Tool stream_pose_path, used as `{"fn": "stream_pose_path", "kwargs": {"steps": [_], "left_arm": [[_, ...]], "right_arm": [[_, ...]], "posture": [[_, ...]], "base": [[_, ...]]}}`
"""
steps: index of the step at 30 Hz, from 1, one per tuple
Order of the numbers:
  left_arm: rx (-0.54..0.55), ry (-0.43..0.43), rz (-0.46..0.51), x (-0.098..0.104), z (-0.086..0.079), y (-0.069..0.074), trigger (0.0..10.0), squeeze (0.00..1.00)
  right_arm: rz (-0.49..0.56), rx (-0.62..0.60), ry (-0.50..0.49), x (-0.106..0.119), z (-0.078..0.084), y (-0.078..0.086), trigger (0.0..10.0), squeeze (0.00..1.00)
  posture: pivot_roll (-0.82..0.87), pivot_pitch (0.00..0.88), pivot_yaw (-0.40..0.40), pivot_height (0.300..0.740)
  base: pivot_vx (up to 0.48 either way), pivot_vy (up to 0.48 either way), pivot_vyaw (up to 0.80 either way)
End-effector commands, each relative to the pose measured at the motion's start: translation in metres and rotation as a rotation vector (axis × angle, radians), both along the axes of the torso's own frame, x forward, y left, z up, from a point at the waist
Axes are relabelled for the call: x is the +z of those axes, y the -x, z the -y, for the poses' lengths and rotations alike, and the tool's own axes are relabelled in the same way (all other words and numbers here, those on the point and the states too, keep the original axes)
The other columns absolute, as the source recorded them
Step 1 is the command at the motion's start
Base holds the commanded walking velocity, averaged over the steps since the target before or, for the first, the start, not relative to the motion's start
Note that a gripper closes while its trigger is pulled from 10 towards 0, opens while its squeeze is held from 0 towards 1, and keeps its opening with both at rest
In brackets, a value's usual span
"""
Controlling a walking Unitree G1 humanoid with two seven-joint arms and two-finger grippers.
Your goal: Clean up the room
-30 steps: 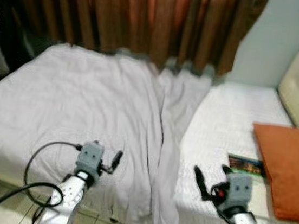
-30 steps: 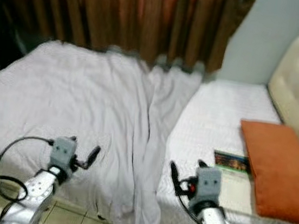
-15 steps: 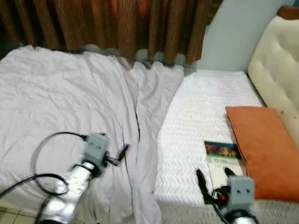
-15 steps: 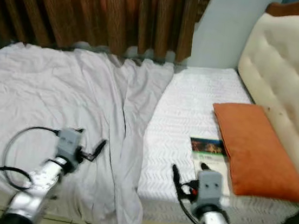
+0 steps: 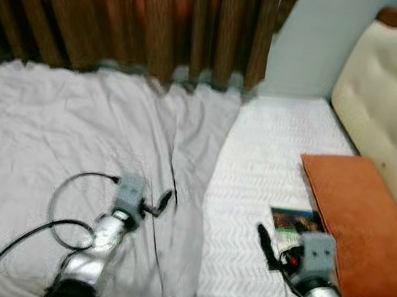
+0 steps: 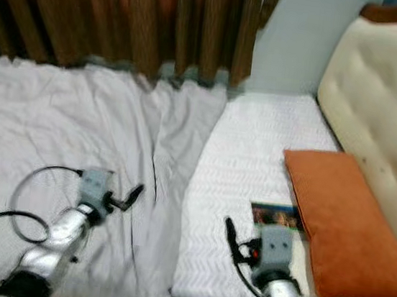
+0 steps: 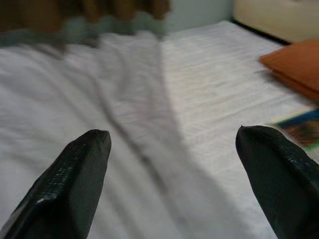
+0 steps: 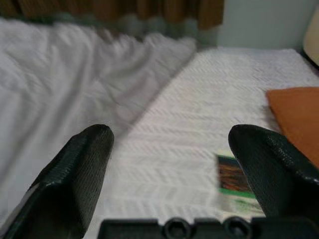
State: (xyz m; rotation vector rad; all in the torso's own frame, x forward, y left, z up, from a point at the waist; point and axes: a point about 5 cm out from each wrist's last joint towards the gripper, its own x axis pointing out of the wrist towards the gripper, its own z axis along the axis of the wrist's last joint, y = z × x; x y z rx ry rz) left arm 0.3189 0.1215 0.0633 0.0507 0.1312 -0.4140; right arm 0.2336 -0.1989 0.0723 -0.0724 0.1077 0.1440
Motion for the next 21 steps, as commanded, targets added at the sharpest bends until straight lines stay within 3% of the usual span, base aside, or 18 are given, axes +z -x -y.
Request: {"fn": "stream_pose_path", "kwargs": {"steps": [1, 5, 6, 7, 8, 9, 12, 14, 18, 21], "left_arm": [[0.010, -0.029, -0.025, -0.004, -0.008, -0.001, 10.0, 0.00], [-0.010, 0.029, -0.142, -0.003, 0.023, -0.019, 10.0, 0.00], [0.001, 0.030, -0.168, -0.005, 0.027, -0.020, 10.0, 0.00], [0.001, 0.030, -0.168, -0.005, 0.027, -0.020, 10.0, 0.00], [0.020, 0.031, -0.190, -0.008, 0.031, -0.020, 10.0, 0.00], [0.020, 0.031, -0.190, -0.008, 0.031, -0.020, 10.0, 0.00], [0.015, 0.078, -0.185, -0.001, 0.042, -0.025, 10.0, 0.00], [0.018, 0.067, -0.180, 0.000, 0.044, -0.026, 10.0, 0.00], [0.080, -0.077, -0.090, 0.010, 0.034, -0.035, 10.0, 0.00], [0.124, -0.125, -0.068, 0.011, 0.027, -0.037, 10.0, 0.00]], "right_arm": [[0.027, 0.027, -0.017, 0.009, -0.007, 0.000, 10.0, 0.00], [-0.038, 0.032, 0.027, 0.014, 0.000, 0.040, 10.0, 0.00], [-0.058, 0.031, 0.038, 0.015, 0.002, 0.052, 10.0, 0.00], [-0.058, 0.031, 0.038, 0.015, 0.002, 0.052, 10.0, 0.00], [-0.087, 0.026, 0.053, 0.021, 0.004, 0.075, 10.0, 0.00], [-0.087, 0.026, 0.053, 0.021, 0.004, 0.075, 10.0, 0.00], [-0.171, 0.004, 0.073, 0.041, 0.004, 0.129, 10.0, 0.00], [-0.194, -0.003, 0.080, 0.044, 0.004, 0.139, 10.0, 0.00], [-0.252, -0.026, 0.071, 0.049, 0.001, 0.159, 10.0, 0.00], [-0.273, -0.029, 0.067, 0.049, 0.000, 0.163, 10.0, 0.00]], "posture": [[-0.16, 0.201, -0.021, 0.740], [-0.27, 0.376, -0.045, 0.740], [-0.30, 0.426, -0.053, 0.740], [-0.30, 0.426, -0.053, 0.740], [-0.36, 0.522, -0.068, 0.740], [-0.36, 0.522, -0.068, 0.740], [-0.46, 0.622, -0.091, 0.740], [-0.46, 0.627, -0.092, 0.740], [-0.47, 0.657, -0.097, 0.740], [-0.46, 0.663, -0.089, 0.740]], "base": [[0.000, 0.000, 0.00], [0.000, 0.000, 0.00], [0.000, 0.000, 0.00], [0.000, 0.000, 0.00], [0.000, 0.000, 0.00], [0.000, 0.000, 0.00], [0.000, 0.000, 0.00], [0.000, 0.000, 0.00], [0.000, 0.000, 0.00], [0.000, 0.000, 0.00]]}}
